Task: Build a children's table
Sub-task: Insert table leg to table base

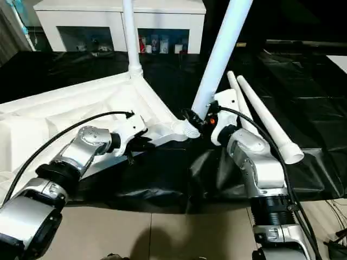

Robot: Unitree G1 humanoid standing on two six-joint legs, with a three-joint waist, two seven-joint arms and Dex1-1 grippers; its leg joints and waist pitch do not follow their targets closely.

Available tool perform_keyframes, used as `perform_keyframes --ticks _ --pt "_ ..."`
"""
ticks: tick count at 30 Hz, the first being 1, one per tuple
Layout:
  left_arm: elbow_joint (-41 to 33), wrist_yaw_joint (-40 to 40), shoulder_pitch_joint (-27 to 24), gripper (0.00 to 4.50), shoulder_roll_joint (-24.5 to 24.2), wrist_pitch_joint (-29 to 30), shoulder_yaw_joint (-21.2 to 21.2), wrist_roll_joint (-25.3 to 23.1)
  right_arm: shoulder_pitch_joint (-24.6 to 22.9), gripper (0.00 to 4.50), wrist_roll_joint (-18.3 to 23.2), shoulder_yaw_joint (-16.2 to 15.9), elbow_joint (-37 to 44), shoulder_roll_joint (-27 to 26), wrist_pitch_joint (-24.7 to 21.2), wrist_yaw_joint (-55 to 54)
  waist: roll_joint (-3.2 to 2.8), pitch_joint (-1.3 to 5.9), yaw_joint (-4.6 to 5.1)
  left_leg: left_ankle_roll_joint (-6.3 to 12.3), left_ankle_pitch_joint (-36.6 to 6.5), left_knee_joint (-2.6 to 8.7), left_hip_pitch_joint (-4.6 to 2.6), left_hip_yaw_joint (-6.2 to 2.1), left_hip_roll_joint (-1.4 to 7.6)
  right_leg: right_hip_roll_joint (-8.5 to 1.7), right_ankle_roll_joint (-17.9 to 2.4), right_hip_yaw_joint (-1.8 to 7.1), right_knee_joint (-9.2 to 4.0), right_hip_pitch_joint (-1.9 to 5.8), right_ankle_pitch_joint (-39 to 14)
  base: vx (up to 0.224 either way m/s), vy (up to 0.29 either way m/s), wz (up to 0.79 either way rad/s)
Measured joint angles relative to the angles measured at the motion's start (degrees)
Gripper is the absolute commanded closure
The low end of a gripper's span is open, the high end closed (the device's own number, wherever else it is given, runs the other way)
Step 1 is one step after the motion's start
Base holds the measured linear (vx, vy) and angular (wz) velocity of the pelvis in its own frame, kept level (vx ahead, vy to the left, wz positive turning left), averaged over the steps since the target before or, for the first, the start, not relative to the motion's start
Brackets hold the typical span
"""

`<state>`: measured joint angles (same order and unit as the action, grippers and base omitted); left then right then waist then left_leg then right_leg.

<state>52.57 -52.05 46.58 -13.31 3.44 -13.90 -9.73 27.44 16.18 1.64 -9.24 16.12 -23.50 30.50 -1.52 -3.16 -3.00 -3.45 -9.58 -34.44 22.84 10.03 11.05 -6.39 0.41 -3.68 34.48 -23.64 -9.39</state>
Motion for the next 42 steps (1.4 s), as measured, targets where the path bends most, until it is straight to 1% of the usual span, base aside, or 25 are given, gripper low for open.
perform_keyframes --ticks 2,4,7,10,14,16,19,22,24,28,29,30,33,35,40,42 --pt "-0.72 -0.74 -0.5 4.26 -0.49 -0.01 -0.13 0.05 -0.02 2.64 0.0 0.0 0.01 -0.13 0.0 -0.01 -0.04 0.02 0.0 0.0 0.0 0.01 0.0 0.0 0.0 0.01 0.0 -0.01 0.0 -0.01 0.0 0.0 0.0 0.0" --pt "-2.63 -2.65 -1.84 4.49 -1.8 -1.45 -0.85 0.04 -0.11 2.64 0.06 0.0 0.11 -0.21 -0.03 0.03 -0.08 0.04 -0.02 0.0 0.0 0.02 -0.01 -0.01 0.01 0.01 0.0 -0.01 0.0 -0.01 0.0 0.0 0.0 0.0" --pt "-5.19 -6.13 -4.04 4.5 -3.65 -4.36 -1.78 0.31 -0.89 2.64 0.28 -0.07 0.62 0.18 -0.41 0.85 -0.13 0.07 -0.28 0.0 0.0 0.01 -0.01 -0.01 0.01 0.01 0.0 -0.01 -0.01 0.0 -0.01 0.0 0.0 0.0" --pt "-7.76 -8.9 -5.75 4.5 -4.74 -5.56 -2.61 0.6 -1.52 2.64 0.51 -1.28 1.8 0.82 -1.31 3.29 -0.16 0.1 -0.72 -0.01 -0.01 0.01 -0.02 0.0 -0.01 -0.01 0.0 0.0 -0.02 0.08 -0.01 0.0 0.0 0.0" --pt "-10.14 -8.91 -7.09 4.5 -4.73 -5.02 -2.84 0.51 -1.54 2.64 1.05 -2.43 2.13 1.58 -2.3 5.55 -0.17 0.1 -0.71 -0.01 -0.01 0.01 -0.09 0.02 -0.03 -0.03 -0.01 0.05 -0.02 0.23 0.0 0.0 0.0 0.0" --pt "-10.47 -8.68 -7.43 4.5 -4.75 -4.71 -2.82 0.52 -1.53 2.64 1.06 -3.09 2.11 2.6 -2.95 6.67 -0.16 0.1 -0.65 -0.02 -0.01 0.02 -0.22 0.03 -0.03 -0.03 0.0 0.07 -0.01 0.32 0.0 0.0 0.0 0.0" --pt "-10.62 -8.1 -7.62 4.5 -4.69 -3.9 -2.63 0.85 -1.42 2.64 1.18 -3.83 1.18 2.76 -3.54 8.32 -0.16 0.1 -0.59 -0.02 -0.01 0.08 -0.41 0.03 -0.03 -0.02 0.0 0.07 -0.01 0.46 -0.01 0.0 0.0 0.0" --pt "-11.24 -8.24 -7.8 4.5 -4.65 -2.95 -2.41 1.29 -0.9 2.64 0.5 -4.82 -1.6 2.57 -3.34 9.28 -0.16 0.1 -0.59 -0.03 -0.01 0.08 -0.39 0.03 -0.03 -0.02 0.01 0.07 -0.02 0.46 -0.01 0.0 0.0 0.0" --pt "-11.69 -8.57 -7.96 4.5 -4.71 -2.34 -2.34 1.49 -0.56 2.64 0.0 -4.84 -3.07 2.55 -2.87 9.39 -0.16 0.1 -0.54 -0.03 -0.01 0.08 -0.39 0.04 -0.04 -0.03 0.01 0.09 -0.03 0.46 -0.01 0.0 0.0 0.0" --pt "-11.97 -8.85 -8.04 4.5 -5.05 -2.36 -2.52 1.53 1.75 2.64 -0.37 -4.74 -6.86 2.13 -1.2 9.28 -0.16 0.1 -0.49 -0.03 -0.01 0.11 -0.4 0.05 -0.04 -0.02 0.01 0.08 -0.04 0.45 -0.01 0.0 0.0 0.0" --pt "-12.01 -8.86 -8.03 4.03 -5.05 -2.43 -2.6 1.55 1.83 2.64 -0.39 -4.71 -7.06 1.94 -0.94 9.26 -0.16 0.1 -0.55 -0.03 -0.01 0.13 -0.4 0.05 -0.04 -0.02 0.01 0.07 -0.05 0.45 -0.02 0.0 0.0 0.0" --pt "-12.11 -8.91 -7.98 3.91 -5.01 -2.25 -2.54 1.72 1.83 2.64 -0.37 -4.7 -7.19 1.6 -0.81 9.24 -0.16 0.1 -0.56 -0.03 -0.01 0.13 -0.39 0.05 -0.04 -0.02 0.01 0.07 -0.05 0.45 -0.02 0.0 0.0 0.0" --pt "-12.15 -10.05 -7.66 3.85 -4.74 -1.08 -2.65 2.18 1.84 2.64 -0.3 -4.4 -7.2 0.91 -0.81 9.19 -0.16 0.09 -0.53 -0.03 -0.01 0.12 -0.36 0.06 -0.04 -0.02 0.01 0.08 -0.08 0.44 -0.02 0.0 0.0 0.0" --pt "-11.84 -9.93 -7.28 3.5 -4.41 -1.02 -2.66 2.15 1.84 2.64 -0.29 -4.29 -7.2 0.92 -0.81 9.19 -0.17 0.09 -0.59 -0.03 -0.01 0.12 -0.33 0.06 -0.04 -0.02 0.01 0.07 -0.1 0.44 -0.02 0.0 0.0 0.0" --pt "-9.93 -8.65 -4.0 3.54 -2.99 -1.34 -2.81 1.99 1.85 2.64 -0.19 -4.25 -7.19 0.89 -0.67 9.17 -0.23 0.06 -0.4 -0.03 -0.01 0.12 -0.32 0.06 -0.03 -0.01 0.01 0.07 -0.1 0.41 -0.01 0.0 0.0 0.0" --pt "-8.91 -8.19 -3.53 3.54 -2.68 -1.35 -2.84 1.78 1.84 2.64 -0.2 -4.11 -7.19 0.92 -0.6 9.11 -0.39 0.04 -0.27 -0.03 -0.01 0.13 -0.34 0.06 -0.03 0.0 0.01 0.07 -0.09 0.41 -0.01 0.0 0.0 0.0"
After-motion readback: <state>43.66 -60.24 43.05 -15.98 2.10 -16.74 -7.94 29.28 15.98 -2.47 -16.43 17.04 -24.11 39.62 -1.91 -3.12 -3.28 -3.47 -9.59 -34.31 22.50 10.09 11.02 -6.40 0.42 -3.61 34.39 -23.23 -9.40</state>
